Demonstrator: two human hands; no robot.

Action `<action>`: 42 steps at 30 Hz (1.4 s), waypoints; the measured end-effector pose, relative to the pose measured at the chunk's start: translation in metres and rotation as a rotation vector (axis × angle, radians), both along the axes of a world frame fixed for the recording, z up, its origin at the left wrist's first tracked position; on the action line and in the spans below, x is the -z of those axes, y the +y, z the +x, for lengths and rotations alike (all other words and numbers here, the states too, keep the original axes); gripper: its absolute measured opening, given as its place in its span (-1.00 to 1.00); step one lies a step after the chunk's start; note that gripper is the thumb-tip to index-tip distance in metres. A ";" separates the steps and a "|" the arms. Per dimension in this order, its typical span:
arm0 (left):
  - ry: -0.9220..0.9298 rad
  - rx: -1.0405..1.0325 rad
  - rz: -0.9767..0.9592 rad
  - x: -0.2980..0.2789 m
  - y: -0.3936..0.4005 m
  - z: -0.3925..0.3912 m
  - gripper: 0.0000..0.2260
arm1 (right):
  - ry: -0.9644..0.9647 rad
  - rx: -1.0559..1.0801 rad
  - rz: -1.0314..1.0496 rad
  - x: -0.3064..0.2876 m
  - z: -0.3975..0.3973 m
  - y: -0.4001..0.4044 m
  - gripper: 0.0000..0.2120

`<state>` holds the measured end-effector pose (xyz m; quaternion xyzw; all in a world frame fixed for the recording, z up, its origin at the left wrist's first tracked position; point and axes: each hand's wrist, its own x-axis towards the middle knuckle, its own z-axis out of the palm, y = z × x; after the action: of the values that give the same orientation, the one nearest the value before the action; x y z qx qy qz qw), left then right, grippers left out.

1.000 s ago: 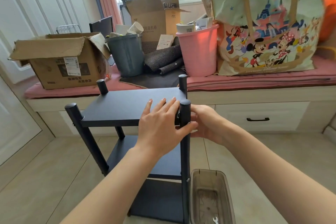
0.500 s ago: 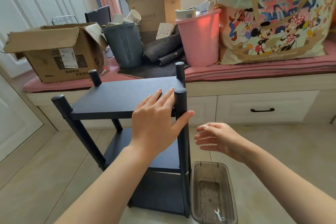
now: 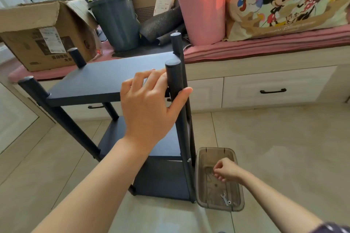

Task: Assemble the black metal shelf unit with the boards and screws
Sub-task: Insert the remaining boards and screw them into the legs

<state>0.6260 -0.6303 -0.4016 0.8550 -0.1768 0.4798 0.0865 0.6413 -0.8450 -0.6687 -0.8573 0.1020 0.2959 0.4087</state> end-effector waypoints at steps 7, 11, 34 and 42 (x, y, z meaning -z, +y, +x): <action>-0.019 0.012 -0.015 0.004 -0.002 0.001 -0.47 | -0.033 -0.603 -0.640 0.076 -0.005 0.019 -0.64; -0.040 0.014 -0.018 0.005 -0.002 0.001 -0.50 | -0.035 -0.779 -0.837 0.115 -0.006 0.020 -0.60; 0.011 0.017 -0.040 0.003 -0.006 -0.002 -0.54 | -0.086 -0.719 -0.663 0.115 -0.003 0.004 -0.66; 0.023 0.022 -0.047 0.002 -0.007 -0.002 -0.56 | -0.353 -0.193 -0.154 0.056 -0.004 0.010 -0.83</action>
<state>0.6237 -0.6377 -0.4038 0.8563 -0.1741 0.4728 0.1139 0.6370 -0.8351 -0.7247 -0.9304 -0.0313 0.1702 0.3233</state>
